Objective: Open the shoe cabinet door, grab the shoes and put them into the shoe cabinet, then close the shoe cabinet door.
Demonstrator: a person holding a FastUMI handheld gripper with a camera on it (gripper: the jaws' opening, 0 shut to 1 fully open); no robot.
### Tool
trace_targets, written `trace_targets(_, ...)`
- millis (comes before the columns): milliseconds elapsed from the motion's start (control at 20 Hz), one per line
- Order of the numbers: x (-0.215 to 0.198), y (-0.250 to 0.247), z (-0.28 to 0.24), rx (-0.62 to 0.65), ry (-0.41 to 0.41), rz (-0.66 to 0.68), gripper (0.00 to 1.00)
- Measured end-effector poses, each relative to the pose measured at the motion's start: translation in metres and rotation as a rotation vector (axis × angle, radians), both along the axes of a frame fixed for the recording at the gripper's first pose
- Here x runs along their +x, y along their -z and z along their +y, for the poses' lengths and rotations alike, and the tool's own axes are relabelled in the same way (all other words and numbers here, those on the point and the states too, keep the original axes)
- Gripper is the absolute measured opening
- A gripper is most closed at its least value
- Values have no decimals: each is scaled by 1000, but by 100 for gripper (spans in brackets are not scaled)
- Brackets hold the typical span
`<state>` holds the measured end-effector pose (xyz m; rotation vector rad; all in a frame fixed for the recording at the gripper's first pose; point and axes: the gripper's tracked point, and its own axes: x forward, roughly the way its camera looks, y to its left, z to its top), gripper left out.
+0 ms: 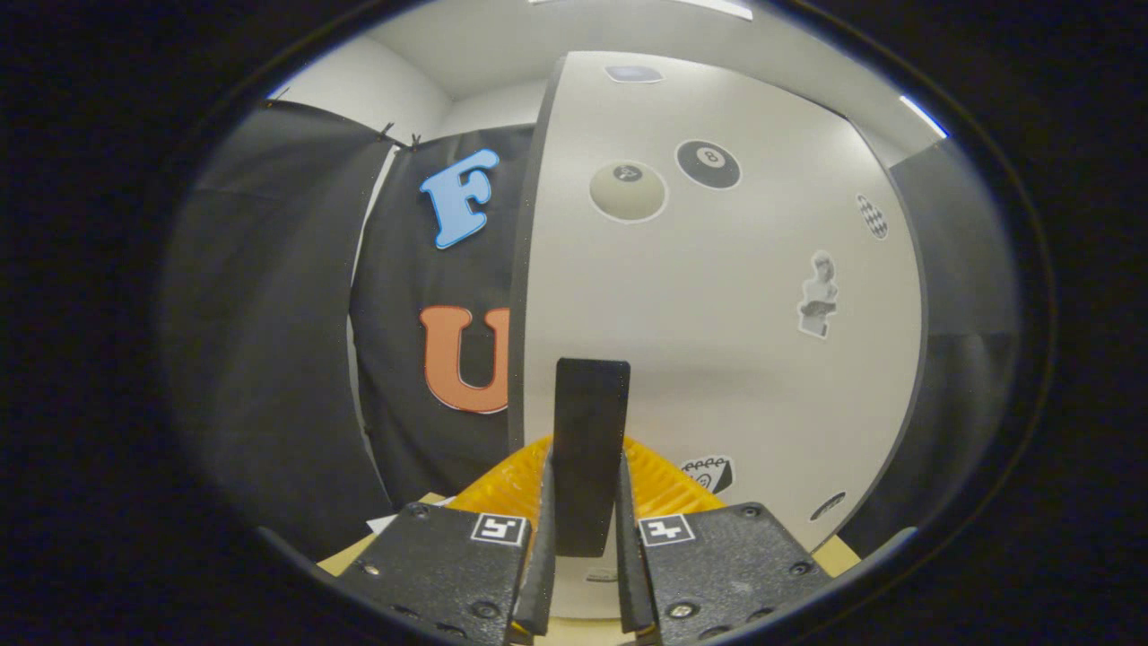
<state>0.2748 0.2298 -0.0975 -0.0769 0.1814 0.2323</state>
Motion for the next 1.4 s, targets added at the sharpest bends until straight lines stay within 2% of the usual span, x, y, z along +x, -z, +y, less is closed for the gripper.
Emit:
trace_targets(250,-36,-5,-14,17,-46,20,32)
trace_targets(550,-71,-4,-26,15,-187,99,32)
trace_targets(800,-96,-6,-41,20,-276,108,32)
trace_targets(1150,-115,-6,-61,46,-343,130,32)
trace_targets(1400,-126,-9,-76,53,-356,128,32)
